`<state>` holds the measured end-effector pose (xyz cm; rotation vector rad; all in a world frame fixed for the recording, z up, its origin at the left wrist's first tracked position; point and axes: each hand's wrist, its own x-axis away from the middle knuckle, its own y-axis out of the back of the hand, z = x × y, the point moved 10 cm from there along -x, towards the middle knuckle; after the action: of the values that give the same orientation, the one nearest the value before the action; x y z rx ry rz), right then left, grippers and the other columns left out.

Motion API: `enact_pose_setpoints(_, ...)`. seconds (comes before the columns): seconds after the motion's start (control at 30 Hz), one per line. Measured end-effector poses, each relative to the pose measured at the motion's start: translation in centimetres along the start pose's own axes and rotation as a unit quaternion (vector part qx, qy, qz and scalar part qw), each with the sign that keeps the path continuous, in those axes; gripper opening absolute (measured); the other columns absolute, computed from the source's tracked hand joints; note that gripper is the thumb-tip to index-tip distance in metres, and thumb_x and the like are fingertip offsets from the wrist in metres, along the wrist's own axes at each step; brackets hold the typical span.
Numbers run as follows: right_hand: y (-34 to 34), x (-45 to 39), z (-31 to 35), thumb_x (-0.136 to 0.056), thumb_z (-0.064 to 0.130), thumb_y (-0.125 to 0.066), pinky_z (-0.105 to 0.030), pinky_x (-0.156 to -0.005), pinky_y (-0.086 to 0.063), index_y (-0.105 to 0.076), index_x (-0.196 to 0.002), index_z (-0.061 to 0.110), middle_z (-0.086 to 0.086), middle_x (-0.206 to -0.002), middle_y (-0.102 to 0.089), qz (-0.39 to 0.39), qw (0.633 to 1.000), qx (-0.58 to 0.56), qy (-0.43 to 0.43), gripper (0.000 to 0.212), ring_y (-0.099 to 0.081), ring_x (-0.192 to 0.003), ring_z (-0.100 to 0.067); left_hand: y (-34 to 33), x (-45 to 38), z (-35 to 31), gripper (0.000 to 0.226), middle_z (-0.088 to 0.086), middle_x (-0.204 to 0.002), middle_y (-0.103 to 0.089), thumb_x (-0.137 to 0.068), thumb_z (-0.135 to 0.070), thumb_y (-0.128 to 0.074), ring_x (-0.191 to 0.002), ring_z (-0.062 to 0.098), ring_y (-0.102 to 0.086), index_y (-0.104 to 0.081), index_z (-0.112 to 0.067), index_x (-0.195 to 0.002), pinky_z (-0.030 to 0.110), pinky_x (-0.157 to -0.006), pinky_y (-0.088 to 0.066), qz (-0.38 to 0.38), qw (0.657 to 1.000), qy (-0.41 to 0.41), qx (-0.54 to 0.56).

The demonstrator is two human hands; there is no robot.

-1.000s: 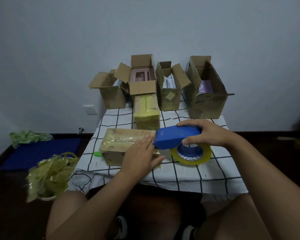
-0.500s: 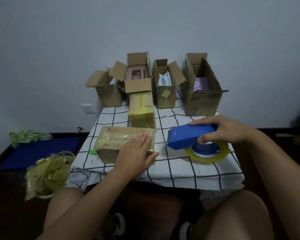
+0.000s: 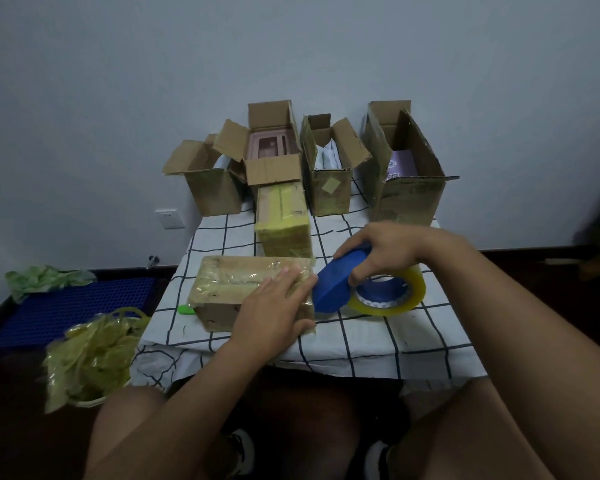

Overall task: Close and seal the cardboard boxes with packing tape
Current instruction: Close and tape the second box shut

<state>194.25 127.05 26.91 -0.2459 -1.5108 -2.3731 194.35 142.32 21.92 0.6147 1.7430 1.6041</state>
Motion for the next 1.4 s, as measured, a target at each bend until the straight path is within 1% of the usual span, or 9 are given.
enact_pose_setpoints(0.47, 1.5, -1.5, 2.9, -0.079, 0.044, -0.076, -0.029, -0.090, -0.049, -0.068, -0.119, 0.028, 0.015, -0.105, -0.059, 0.034, 0.998, 0.046, -0.033, 0.044, -0.056, -0.091, -0.006, 0.5, -0.1, -0.2, 0.078, -0.004, -0.162, -0.019, -0.090, -0.058, -0.056, -0.149, 0.019, -0.016, -0.016, -0.035, -0.154, 0.036, -0.114, -0.028, 0.007, 1.000, 0.007, 0.011)
enact_pose_setpoints(0.63, 1.1, -1.3, 3.9, -0.077, 0.045, -0.077, -0.029, -0.083, -0.046, -0.062, -0.130, 0.030, 0.010, -0.116, -0.054, 0.023, 0.992, 0.119, -0.021, 0.057, -0.053, -0.096, -0.010, 0.6, -0.1, -0.3, 0.079, -0.004, -0.161, -0.020, -0.089, -0.058, -0.058, -0.149, 0.019, -0.017, -0.019, -0.035, -0.154, 0.035, -0.112, -0.031, 0.018, 1.000, 0.010, 0.012)
enact_pose_setpoints(0.77, -1.3, -1.9, 3.6, -0.073, 0.049, -0.077, -0.036, -0.088, -0.050, -0.061, -0.131, 0.033, 0.004, -0.127, -0.058, 0.018, 0.988, 0.155, -0.018, 0.062, -0.053, -0.106, -0.017, 0.5, -0.1, -0.2, 0.079, -0.004, -0.162, -0.019, -0.089, -0.059, -0.057, -0.149, 0.019, -0.017, -0.018, -0.037, -0.154, 0.036, -0.110, -0.033, 0.040, 0.999, 0.010, 0.001)
enact_pose_setpoints(0.87, 0.1, -0.9, 2.9, -0.076, 0.051, -0.075, -0.034, -0.089, -0.049, -0.059, -0.132, 0.033, 0.006, -0.128, -0.057, -0.016, 0.990, 0.137, -0.032, 0.061, -0.051, -0.104, -0.013, 0.6, -0.4, -0.5, 0.076, 0.001, -0.158, -0.022, -0.088, -0.059, -0.057, -0.143, 0.023, -0.022, -0.018, -0.040, -0.151, 0.038, -0.096, -0.045, 0.066, 0.997, -0.014, -0.038)
enact_pose_setpoints(0.93, 1.2, 0.1, 1.7, -0.078, 0.051, -0.073, -0.033, -0.089, -0.049, -0.058, -0.134, 0.032, 0.007, -0.127, -0.057, -0.041, 0.989, 0.133, -0.049, 0.061, -0.050, -0.103, -0.012, 0.7, -0.8, -1.0, 0.069, 0.004, -0.153, -0.022, -0.087, -0.058, -0.058, -0.136, 0.027, -0.026, -0.026, -0.040, -0.146, 0.038, -0.084, -0.048, 0.086, 0.992, -0.035, -0.082)
enact_pose_setpoints(1.03, 2.4, 1.3, -0.5, -0.078, 0.053, -0.071, -0.034, -0.091, -0.050, -0.056, -0.135, 0.032, 0.005, -0.129, -0.058, -0.121, 0.986, 0.086, -0.071, 0.062, -0.052, -0.106, -0.013, 0.9, -1.4, -1.8, 0.059, -0.005, -0.160, -0.010, -0.086, -0.054, -0.062, -0.133, 0.030, -0.028, -0.040, -0.033, -0.137, 0.039, -0.078, -0.048, 0.109, 0.987, -0.061, -0.104)
enact_pose_setpoints(1.13, 2.2, 1.9, -2.4, -0.078, 0.054, -0.069, -0.036, -0.087, -0.051, -0.055, -0.136, 0.035, 0.002, -0.128, -0.060, -0.207, 0.974, 0.029, -0.091, 0.063, -0.052, -0.103, -0.014, 0.7, -1.5, -2.5, 0.056, -0.013, -0.162, -0.004, -0.089, -0.050, -0.061, -0.132, 0.034, -0.028, -0.040, -0.027, -0.136, 0.040, -0.075, -0.048, 0.143, 0.977, -0.084, -0.132)
enact_pose_setpoints(1.3, 0.8, 2.7, -5.1, -0.078, 0.057, -0.068, -0.037, -0.087, -0.050, -0.050, -0.141, 0.036, -0.001, -0.127, -0.057, -0.315, 0.936, -0.075, -0.136, 0.068, -0.053, -0.108, -0.018, 0.1, -2.0, -2.9, 0.048, -0.013, -0.161, -0.014, -0.096, -0.038, -0.056, -0.132, 0.039, -0.029, -0.041, -0.025, -0.139, 0.040, -0.072, -0.047, 0.176, 0.965, -0.090, -0.171)
enact_pose_setpoints(1.4, 0.0, 3.3, -6.8, -0.079, 0.053, -0.069, -0.038, -0.089, -0.050, -0.052, -0.140, 0.034, -0.001, -0.130, -0.057, -0.363, 0.908, -0.140, -0.156, 0.067, -0.053, -0.111, -0.019, -0.3, -2.4, -3.5, 0.034, -0.006, -0.147, -0.039, -0.099, -0.030, -0.048, -0.125, 0.039, -0.037, -0.047, -0.020, -0.132, 0.036, -0.064, -0.036, 0.180, 0.956, -0.106, -0.207)
